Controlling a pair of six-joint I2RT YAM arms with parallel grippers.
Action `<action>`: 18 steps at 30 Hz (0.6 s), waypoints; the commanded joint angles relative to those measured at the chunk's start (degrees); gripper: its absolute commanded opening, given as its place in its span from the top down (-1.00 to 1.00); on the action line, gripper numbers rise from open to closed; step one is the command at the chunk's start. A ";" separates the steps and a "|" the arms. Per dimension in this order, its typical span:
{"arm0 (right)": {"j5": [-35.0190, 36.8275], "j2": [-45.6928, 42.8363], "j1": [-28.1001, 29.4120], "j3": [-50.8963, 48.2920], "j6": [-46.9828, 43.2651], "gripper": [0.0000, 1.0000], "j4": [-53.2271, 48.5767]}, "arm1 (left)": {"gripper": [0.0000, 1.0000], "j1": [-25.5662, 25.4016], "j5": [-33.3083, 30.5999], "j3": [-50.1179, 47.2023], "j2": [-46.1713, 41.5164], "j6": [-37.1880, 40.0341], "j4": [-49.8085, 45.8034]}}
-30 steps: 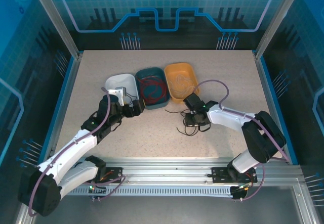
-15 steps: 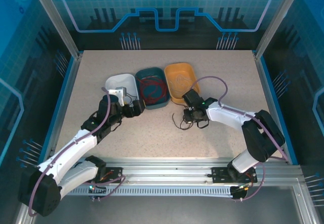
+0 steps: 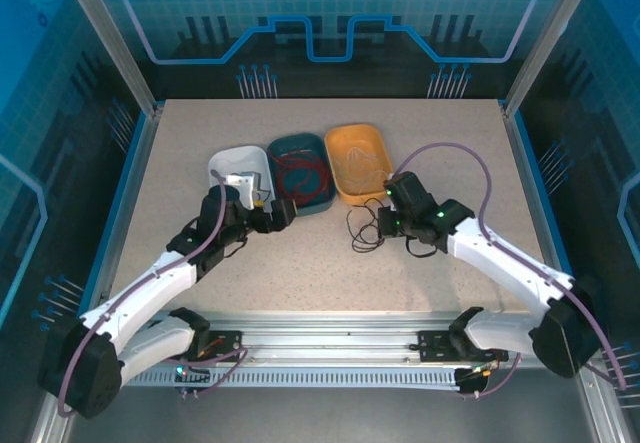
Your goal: Untangle the cables
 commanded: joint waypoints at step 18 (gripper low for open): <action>-0.80 -17.21 -0.01 5.69 4.89 1.00 -4.11 | -0.98 -12.62 8.09 -1.79 9.76 5.44 17.21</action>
